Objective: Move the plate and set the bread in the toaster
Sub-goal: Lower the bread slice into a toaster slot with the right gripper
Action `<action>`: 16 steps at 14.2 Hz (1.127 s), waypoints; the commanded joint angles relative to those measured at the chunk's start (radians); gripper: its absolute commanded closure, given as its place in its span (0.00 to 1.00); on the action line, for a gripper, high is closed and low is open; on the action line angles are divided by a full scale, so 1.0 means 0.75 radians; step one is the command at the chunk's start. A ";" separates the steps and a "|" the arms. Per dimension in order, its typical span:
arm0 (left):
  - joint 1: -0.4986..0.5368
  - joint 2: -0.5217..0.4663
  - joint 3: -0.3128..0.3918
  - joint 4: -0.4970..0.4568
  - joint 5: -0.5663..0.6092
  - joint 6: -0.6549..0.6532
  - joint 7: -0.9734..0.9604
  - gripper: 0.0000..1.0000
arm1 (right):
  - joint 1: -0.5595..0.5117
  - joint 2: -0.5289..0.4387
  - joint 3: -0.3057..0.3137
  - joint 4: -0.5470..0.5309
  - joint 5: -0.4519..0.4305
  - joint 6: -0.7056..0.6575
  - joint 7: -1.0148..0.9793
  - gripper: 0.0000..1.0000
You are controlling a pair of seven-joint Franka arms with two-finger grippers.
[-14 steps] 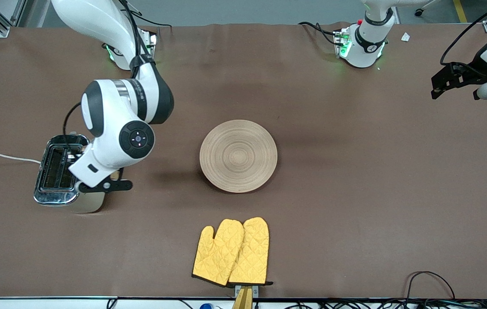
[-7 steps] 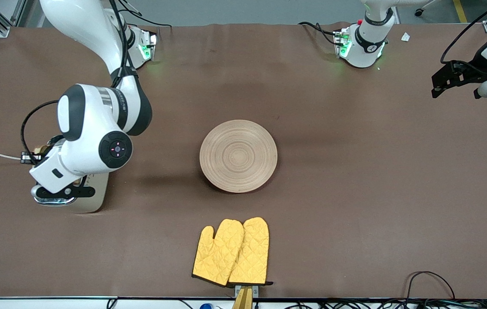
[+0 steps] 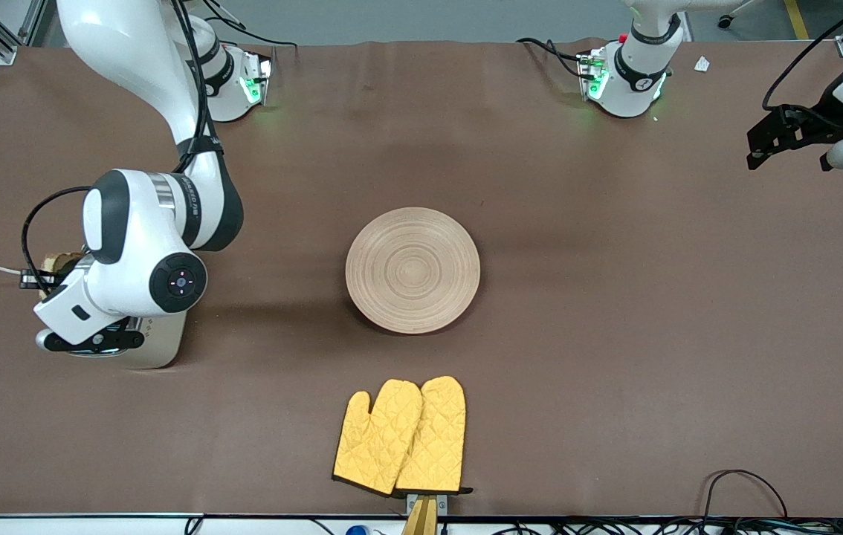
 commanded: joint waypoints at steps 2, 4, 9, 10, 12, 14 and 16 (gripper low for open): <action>0.002 -0.004 -0.011 0.006 0.005 -0.017 -0.009 0.00 | 0.026 -0.077 -0.007 -0.171 -0.036 0.064 0.151 0.98; 0.002 0.000 -0.011 0.006 0.005 -0.017 -0.007 0.00 | 0.030 -0.079 -0.005 -0.202 -0.034 0.078 0.215 0.98; 0.002 -0.004 -0.011 0.010 0.003 -0.017 -0.005 0.00 | 0.044 -0.079 0.002 -0.265 0.016 0.131 0.389 0.97; 0.002 -0.004 -0.011 0.010 0.003 -0.017 -0.005 0.00 | 0.044 -0.079 0.002 -0.282 0.071 0.166 0.417 0.97; 0.002 -0.004 -0.011 0.008 0.003 -0.019 -0.003 0.00 | 0.042 -0.079 0.002 -0.298 0.119 0.185 0.503 0.93; 0.002 -0.006 -0.011 0.010 0.003 -0.019 -0.003 0.00 | 0.034 -0.083 -0.002 -0.292 0.204 0.185 0.522 0.73; 0.002 -0.010 -0.009 0.012 0.003 -0.021 -0.007 0.00 | 0.032 -0.120 -0.003 -0.294 0.236 0.183 0.520 0.29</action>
